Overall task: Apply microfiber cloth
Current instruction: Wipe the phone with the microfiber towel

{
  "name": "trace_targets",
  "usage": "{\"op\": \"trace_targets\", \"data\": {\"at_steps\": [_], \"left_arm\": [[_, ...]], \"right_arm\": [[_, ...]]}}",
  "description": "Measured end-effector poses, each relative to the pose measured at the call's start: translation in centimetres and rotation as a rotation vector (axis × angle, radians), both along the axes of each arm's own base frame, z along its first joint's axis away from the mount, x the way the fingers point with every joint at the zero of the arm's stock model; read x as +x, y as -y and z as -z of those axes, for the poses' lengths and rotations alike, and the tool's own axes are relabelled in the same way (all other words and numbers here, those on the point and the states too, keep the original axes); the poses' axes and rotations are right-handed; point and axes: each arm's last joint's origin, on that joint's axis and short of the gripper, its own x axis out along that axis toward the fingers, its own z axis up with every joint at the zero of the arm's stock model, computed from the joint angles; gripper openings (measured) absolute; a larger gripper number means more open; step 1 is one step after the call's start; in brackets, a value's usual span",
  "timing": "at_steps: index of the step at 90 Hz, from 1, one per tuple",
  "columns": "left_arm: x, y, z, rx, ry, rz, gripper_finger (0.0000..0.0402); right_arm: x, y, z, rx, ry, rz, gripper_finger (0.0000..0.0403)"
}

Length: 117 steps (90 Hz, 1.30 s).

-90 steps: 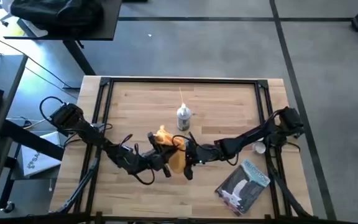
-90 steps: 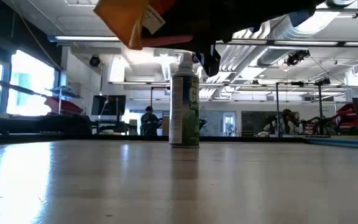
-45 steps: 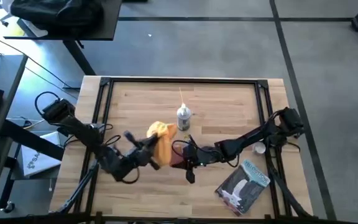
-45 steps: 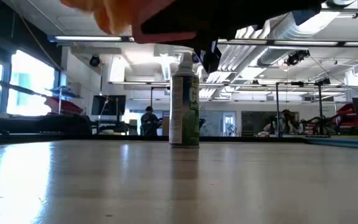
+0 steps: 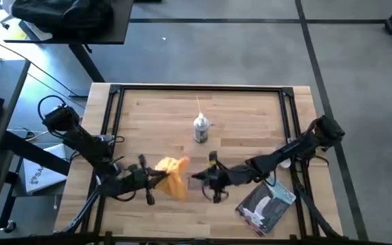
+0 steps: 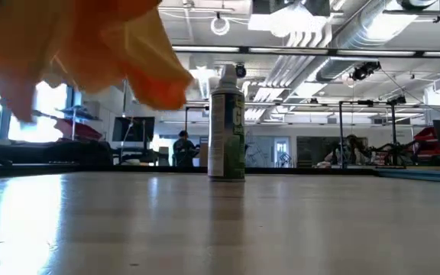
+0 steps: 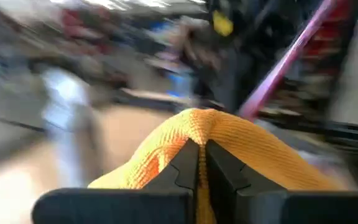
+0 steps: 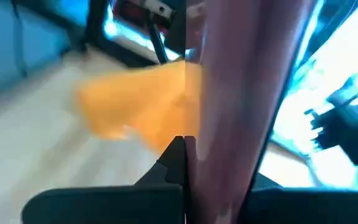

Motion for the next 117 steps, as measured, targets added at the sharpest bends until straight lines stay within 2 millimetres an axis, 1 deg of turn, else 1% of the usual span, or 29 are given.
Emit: {"op": "trace_targets", "data": {"at_steps": [7, 15, 27, 34, 41, 48, 56, 66, 76, 87, 95, 107, 117], "left_arm": [[0.5, -1.0, 0.7, -0.110, -0.003, 0.051, 0.0000], [1.2, -1.7, 0.9, -0.173, -0.011, 0.118, 0.0000], [1.8, -2.0, 0.3, -0.232, 0.024, 0.244, 0.0000], [2.1, -2.2, -0.2, -0.239, 0.053, 0.306, 0.0000], [2.2, -2.4, -0.5, -0.232, 0.064, 0.358, 0.0000], [2.4, -2.8, -0.6, -0.208, 0.066, 0.377, 0.0000], [2.8, -3.5, -0.5, -0.150, 0.048, 0.353, 0.0000], [3.5, -4.5, 0.1, -0.083, -0.022, 0.312, 0.0000], [4.8, -4.7, -0.5, 0.010, -0.052, 0.328, 0.0000], [6.5, -3.9, -1.0, 0.159, -0.070, 0.355, 0.0000], [7.8, -3.2, -1.0, 0.257, -0.117, 0.366, 0.0000], [9.7, -2.1, -0.6, 0.363, -0.196, 0.387, 0.0000], [11.1, -1.4, -0.5, 0.432, -0.225, 0.361, 0.0000]], "right_arm": [[-0.1, -0.2, 0.4, -0.158, -0.016, 0.067, 0.0004], [-0.1, -0.2, 1.1, -0.361, -0.063, 0.137, 0.0004], [0.1, -0.3, 3.1, -0.739, -0.201, 0.183, 0.0004], [0.3, -0.4, 4.5, -0.920, -0.288, 0.188, 0.0004], [0.6, -0.5, 5.7, -1.045, -0.347, 0.186, 0.0004], [0.9, -0.7, 6.3, -1.113, -0.357, 0.169, 0.0004], [1.4, -1.1, 6.4, -1.147, -0.308, 0.126, 0.0004], [1.8, -1.6, 5.8, -1.132, -0.213, 0.059, 0.0004], [2.4, -2.0, 4.9, -1.086, -0.184, 0.058, 0.0004], [3.0, -1.8, 4.4, -1.047, -0.197, 0.056, 0.0004], [3.2, -1.9, 4.3, -1.014, -0.186, 0.027, 0.0004], [3.1, -2.1, 4.6, -1.019, -0.197, -0.003, 0.0005], [2.9, -2.3, 5.0, -1.005, -0.213, -0.018, 0.0005]]}}
